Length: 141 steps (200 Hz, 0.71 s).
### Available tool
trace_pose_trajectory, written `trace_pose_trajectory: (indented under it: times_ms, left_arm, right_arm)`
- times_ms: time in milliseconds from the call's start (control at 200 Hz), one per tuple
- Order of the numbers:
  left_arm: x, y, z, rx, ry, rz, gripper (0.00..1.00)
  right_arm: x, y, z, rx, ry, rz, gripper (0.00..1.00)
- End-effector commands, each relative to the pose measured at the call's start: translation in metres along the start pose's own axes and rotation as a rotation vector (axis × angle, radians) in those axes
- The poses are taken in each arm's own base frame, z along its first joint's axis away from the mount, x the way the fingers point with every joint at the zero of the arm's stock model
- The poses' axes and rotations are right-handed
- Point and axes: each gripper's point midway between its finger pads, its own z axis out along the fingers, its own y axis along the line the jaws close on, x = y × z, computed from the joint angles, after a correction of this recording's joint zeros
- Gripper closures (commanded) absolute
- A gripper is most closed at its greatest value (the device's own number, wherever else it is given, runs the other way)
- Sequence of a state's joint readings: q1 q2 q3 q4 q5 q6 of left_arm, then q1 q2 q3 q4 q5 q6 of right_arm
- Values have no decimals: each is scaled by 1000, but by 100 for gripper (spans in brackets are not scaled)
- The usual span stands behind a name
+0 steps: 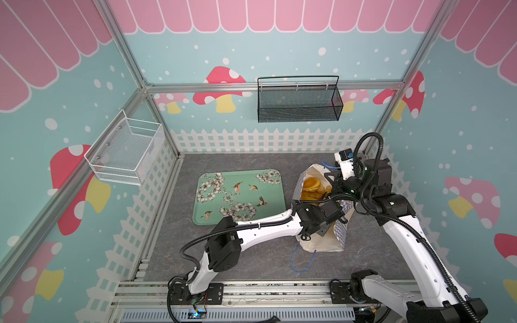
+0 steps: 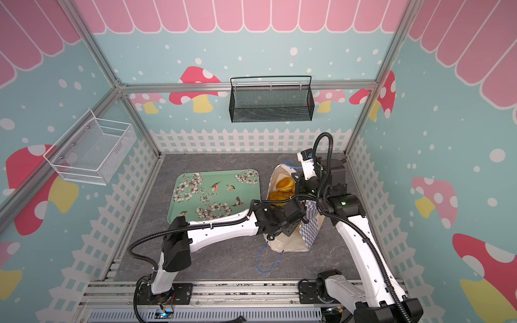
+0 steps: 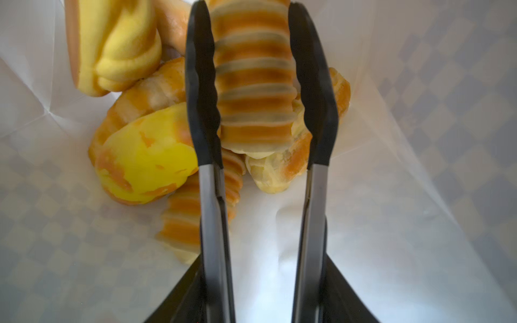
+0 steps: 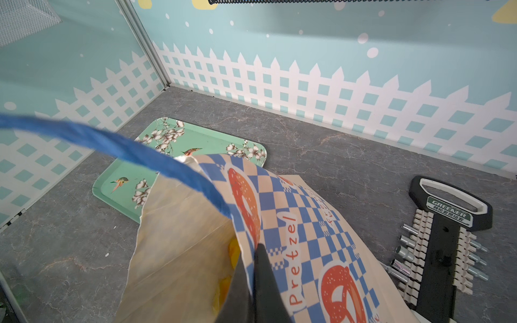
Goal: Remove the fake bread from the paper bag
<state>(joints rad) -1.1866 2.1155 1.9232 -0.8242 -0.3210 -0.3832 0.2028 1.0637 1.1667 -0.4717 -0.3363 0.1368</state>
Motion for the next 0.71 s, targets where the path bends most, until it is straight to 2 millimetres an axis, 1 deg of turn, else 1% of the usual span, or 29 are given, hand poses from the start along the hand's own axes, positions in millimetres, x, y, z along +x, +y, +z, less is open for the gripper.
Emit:
trace_pose_trajectory:
  times_ms: [0, 100, 120, 165, 245, 340, 435, 550, 700]
  left_arm:
    - [-9, 4, 2, -17, 4, -40, 46]
    - [-12, 3, 6, -19, 10, -38, 46]
    - [-10, -1, 7, 6, 23, -36, 47]
    - [-11, -3, 8, 12, 30, -33, 48]
    - [-11, -4, 6, 22, 32, -26, 53]
    - [-15, -4, -3, 35, 21, -17, 62]
    - [-19, -1, -17, 42, 0, -10, 71]
    - [-23, 3, -33, 52, -24, -1, 84]
    - [-24, 10, -48, 56, -48, -5, 91]
  right_arm:
    - [-19, 12, -9, -48, -87, -10, 100]
    - [-19, 13, -10, -49, -88, -9, 100]
    - [-18, 13, -10, -49, -87, -9, 100]
    - [-18, 13, -10, -49, -87, -10, 100]
    - [-19, 13, -11, -46, -90, -11, 100]
    - [-20, 11, -13, -32, -94, -20, 100]
    - [-20, 10, -13, -23, -93, -27, 100]
    - [-20, 9, -12, -20, -94, -29, 100]
    - [-20, 8, -11, -16, -91, -29, 100]
